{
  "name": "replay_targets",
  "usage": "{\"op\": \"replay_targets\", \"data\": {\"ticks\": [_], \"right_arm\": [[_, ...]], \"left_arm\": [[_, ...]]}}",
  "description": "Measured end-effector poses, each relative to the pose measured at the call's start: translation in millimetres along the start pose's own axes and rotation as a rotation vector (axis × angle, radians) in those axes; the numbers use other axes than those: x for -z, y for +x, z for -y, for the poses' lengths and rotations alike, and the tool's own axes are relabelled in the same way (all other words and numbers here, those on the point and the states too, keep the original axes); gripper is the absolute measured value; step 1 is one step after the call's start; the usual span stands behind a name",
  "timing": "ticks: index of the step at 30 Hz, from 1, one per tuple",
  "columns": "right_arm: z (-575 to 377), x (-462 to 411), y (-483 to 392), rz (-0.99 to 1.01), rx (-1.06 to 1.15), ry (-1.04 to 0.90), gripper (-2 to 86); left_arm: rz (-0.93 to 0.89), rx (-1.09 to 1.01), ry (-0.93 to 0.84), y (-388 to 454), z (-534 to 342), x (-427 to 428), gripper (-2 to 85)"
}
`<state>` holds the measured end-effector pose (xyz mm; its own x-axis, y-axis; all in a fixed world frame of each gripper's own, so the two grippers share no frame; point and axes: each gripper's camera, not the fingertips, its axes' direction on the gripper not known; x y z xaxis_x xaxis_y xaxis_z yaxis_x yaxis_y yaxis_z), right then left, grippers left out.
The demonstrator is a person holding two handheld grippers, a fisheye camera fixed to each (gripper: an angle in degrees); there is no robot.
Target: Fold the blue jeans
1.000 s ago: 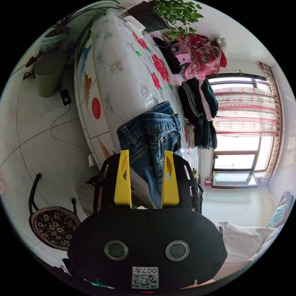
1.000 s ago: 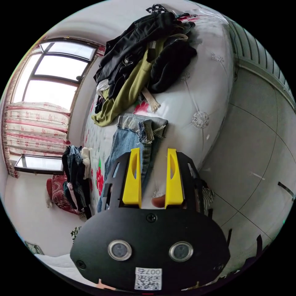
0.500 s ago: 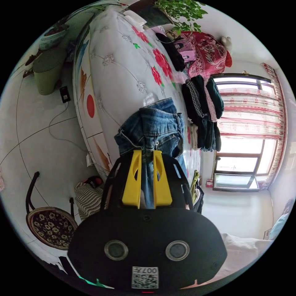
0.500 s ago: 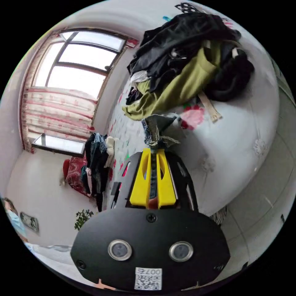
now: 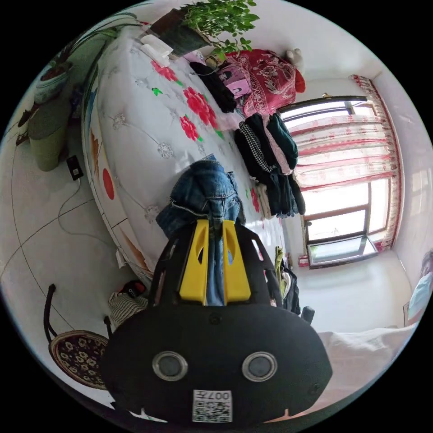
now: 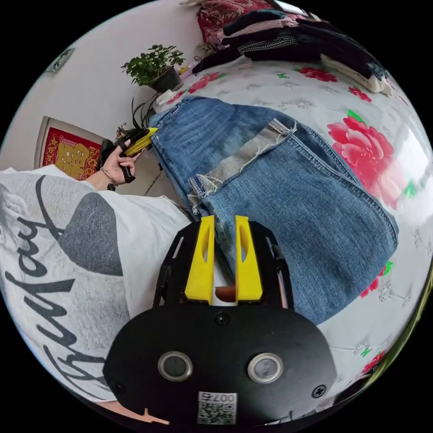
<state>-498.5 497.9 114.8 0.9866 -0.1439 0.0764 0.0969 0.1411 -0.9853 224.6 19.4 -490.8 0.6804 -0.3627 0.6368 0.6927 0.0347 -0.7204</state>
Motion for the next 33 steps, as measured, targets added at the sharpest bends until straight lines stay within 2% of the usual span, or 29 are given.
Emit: {"op": "replay_targets", "data": {"ticks": [4, 6, 10, 13, 14, 15, 17, 18, 19, 21, 27, 31, 33], "right_arm": [[-22.3, 37.1, 0.3, -0.081, -0.031, 0.091, 6.0], [-39.0, 60.0, 16.6, -0.067, -0.123, 0.173, 6.4], [-101.3, 106.7, 72.2, 0.091, -0.434, 0.438, 6.9], [-162.3, 132.2, 97.9, 0.144, -0.616, 0.665, 7.5], [-186.3, 141.0, 102.0, 0.125, -0.680, 0.748, 7.7], [-197.8, 144.9, 102.9, 0.111, -0.709, 0.785, 7.8], [-237.3, 153.1, 108.9, 0.099, -0.813, 0.875, 8.3], [-245.4, 153.1, 111.4, 0.113, -0.835, 0.882, 8.4], [-260.2, 151.6, 115.8, 0.149, -0.869, 0.891, 8.6], [-279.0, 147.1, 117.8, 0.179, -0.901, 0.899, 8.9], [-302.1, 107.2, 130.1, 0.298, -0.968, 0.768, 10.2], [-296.0, 99.2, 144.2, 0.391, -0.901, 0.718, 9.7], [-280.5, 93.4, 152.5, 0.474, -0.828, 0.629, 9.2]], "left_arm": [[-0.050, -0.271, -0.015, 54.4, 0.4, -10.4, 4.7], [-0.093, -0.503, -0.069, 108.4, -2.3, -29.2, 4.7], [-0.169, -0.975, -0.231, 210.9, -36.6, -73.3, 4.8], [-0.389, -1.422, -0.590, 289.9, -121.2, -135.0, 5.4], [-0.431, -1.459, -0.678, 296.3, -136.5, -148.5, 5.5], [-0.498, -1.489, -0.840, 301.7, -165.9, -177.9, 5.7], [-0.519, -1.454, -1.018, 293.4, -202.9, -222.2, 5.0], [-0.461, -1.414, -1.069, 283.8, -217.3, -244.8, 4.6], [-0.393, -1.349, -1.080, 273.9, -220.2, -260.2, 4.7], [-0.368, -1.264, -1.076, 259.2, -209.7, -268.0, 5.7], [-0.106, -0.905, -0.914, 177.2, -130.3, -269.1, 10.0], [-0.080, -0.730, -0.952, 136.5, -120.3, -284.6, 12.9], [-0.082, -0.661, -1.035, 121.3, -135.0, -310.1, 12.6]]}}
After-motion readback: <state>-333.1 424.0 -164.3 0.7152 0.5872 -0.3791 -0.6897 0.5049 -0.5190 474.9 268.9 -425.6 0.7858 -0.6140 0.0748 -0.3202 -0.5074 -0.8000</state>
